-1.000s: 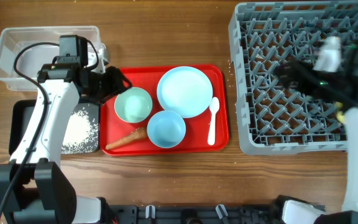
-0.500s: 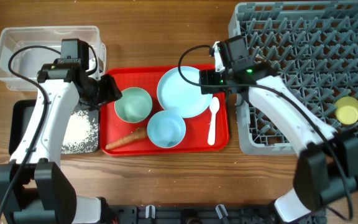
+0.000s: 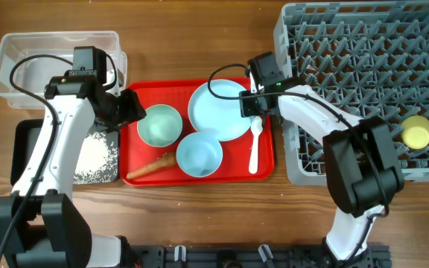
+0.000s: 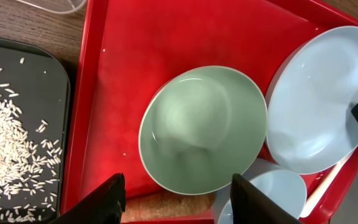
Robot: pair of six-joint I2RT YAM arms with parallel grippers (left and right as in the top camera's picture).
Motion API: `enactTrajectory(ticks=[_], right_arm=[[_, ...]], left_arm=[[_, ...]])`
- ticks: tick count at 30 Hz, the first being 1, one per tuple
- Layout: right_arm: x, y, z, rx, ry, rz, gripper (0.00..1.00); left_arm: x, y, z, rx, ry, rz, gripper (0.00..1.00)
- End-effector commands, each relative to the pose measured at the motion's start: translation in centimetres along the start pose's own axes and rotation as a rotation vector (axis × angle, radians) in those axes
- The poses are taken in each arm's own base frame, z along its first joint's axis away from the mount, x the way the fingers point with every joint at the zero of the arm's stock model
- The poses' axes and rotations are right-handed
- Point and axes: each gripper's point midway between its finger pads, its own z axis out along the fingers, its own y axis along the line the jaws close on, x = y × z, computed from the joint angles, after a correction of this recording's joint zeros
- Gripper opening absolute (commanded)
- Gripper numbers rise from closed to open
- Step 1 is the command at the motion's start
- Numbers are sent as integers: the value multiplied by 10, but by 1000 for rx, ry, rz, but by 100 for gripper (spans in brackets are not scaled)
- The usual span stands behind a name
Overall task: Sort waste into correct bins and load items into the dishwasher rack
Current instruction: 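Reach the right gripper to the light-blue plate on the red tray, then lift the light-blue plate and stand it upright in the rack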
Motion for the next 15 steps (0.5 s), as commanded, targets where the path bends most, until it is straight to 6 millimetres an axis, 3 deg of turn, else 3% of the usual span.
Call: enactTrajectory(ticks=[1,4,5,12,15], right_arm=[[-4,-1,4,14,-10,-2,38],[-4,-1,4,14,-11,-2,9],[-4,-1,4,13,-13,-1,6],[-21,2,-2,4,-73,20,4],[-51,2,-35,26,-179,20,4]], left_arm=[[-2,0,-6,-1,-20,11,54],[-2,0,-6,-1,-21,11,54],[-2,0,-6,-1,-21,11,54],[-2,0,-6,-1,-21,11,54],[-2,0,-6,-1,-21,11,54]])
